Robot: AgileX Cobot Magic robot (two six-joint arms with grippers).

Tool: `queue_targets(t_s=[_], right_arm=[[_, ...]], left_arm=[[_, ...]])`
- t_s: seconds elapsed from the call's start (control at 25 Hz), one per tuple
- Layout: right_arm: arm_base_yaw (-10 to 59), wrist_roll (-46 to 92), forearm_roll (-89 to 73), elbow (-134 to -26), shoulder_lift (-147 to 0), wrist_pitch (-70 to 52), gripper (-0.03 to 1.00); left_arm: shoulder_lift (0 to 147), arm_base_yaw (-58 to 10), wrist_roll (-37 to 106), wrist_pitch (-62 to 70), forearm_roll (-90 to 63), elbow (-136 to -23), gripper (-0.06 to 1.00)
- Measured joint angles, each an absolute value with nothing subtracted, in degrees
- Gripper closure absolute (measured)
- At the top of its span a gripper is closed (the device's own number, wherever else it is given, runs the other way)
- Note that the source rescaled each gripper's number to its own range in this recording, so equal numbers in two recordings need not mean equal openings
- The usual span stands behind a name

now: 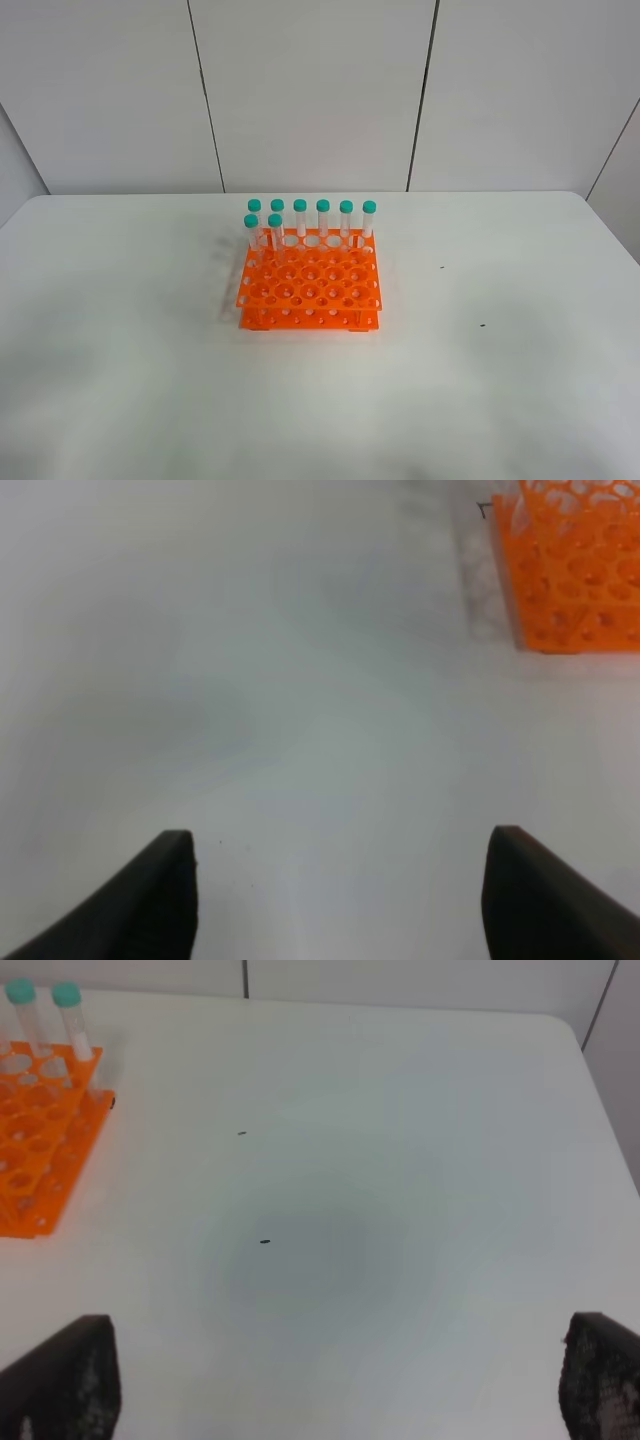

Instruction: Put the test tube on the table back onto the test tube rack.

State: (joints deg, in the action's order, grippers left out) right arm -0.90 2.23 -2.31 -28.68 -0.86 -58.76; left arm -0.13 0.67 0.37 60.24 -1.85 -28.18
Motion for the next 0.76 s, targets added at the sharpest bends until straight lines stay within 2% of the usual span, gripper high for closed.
queue_targets(t_s=[0.76], right_arm=[[-0.9,2.2,-2.3,-28.7,-0.9,-58.8,-0.01]], left_arm=[[-0.1,0.7,0.4,60.2,-2.0,-28.2,-0.05]])
